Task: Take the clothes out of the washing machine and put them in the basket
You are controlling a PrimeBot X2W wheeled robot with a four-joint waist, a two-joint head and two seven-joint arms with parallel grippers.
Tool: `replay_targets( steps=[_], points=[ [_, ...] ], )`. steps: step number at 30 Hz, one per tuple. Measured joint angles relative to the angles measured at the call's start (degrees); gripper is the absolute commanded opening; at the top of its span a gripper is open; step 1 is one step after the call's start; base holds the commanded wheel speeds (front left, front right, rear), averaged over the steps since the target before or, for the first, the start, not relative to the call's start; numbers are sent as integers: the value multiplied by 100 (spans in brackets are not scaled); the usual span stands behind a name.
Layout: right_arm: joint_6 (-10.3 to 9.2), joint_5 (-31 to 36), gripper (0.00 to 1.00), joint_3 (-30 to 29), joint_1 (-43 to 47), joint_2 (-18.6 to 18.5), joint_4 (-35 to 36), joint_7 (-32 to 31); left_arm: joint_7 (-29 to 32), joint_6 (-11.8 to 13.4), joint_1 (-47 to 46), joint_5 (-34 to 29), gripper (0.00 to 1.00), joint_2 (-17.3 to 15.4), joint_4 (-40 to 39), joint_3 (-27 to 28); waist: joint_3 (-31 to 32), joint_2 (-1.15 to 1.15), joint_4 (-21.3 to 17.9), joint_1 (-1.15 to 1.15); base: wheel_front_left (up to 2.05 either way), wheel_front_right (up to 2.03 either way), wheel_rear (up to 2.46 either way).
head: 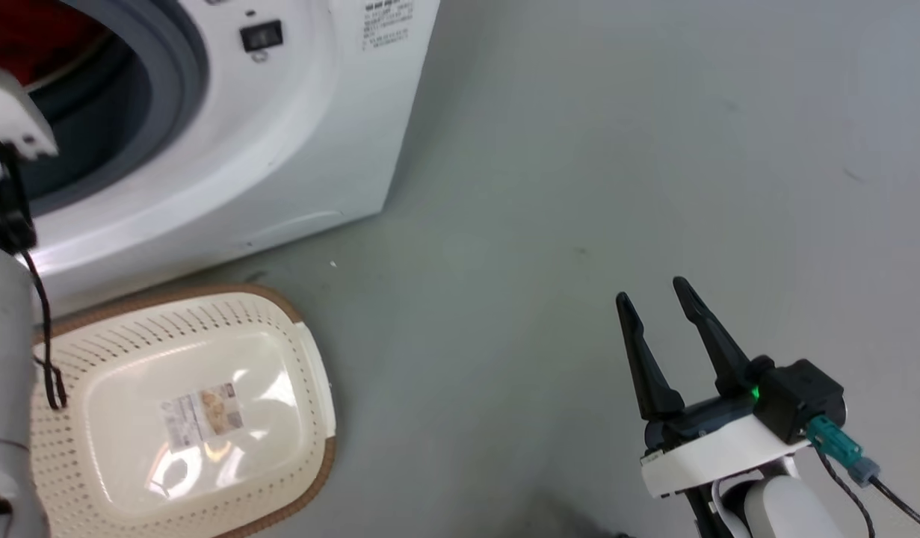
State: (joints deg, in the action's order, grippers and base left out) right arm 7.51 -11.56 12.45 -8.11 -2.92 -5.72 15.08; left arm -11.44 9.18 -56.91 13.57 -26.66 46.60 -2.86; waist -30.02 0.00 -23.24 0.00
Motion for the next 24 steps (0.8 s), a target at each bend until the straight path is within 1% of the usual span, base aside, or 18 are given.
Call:
replay_targets(
  steps=[3,6,12,22,24],
  points=[
    [0,63,100,-113,132,1,-31,-29,-257,-76,291,138,0,179,98,83,337,0,104,0,0,0,0],
    [0,132,100,-213,284,-1,-46,-125,-338,-155,579,205,0,331,63,147,647,0,231,0,0,0,0],
    [0,209,100,-304,505,2,43,-276,-346,-190,1410,167,0,666,-838,398,1175,0,530,-1,0,0,0],
    [0,256,100,-472,897,0,293,-505,-353,-519,2866,1,0,1178,-1847,626,1959,0,955,-1,0,0,0],
    [0,258,100,-522,981,1,344,-538,-355,-554,3077,-25,0,1293,-2048,659,2090,0,1044,-1,0,0,0]
  ],
)
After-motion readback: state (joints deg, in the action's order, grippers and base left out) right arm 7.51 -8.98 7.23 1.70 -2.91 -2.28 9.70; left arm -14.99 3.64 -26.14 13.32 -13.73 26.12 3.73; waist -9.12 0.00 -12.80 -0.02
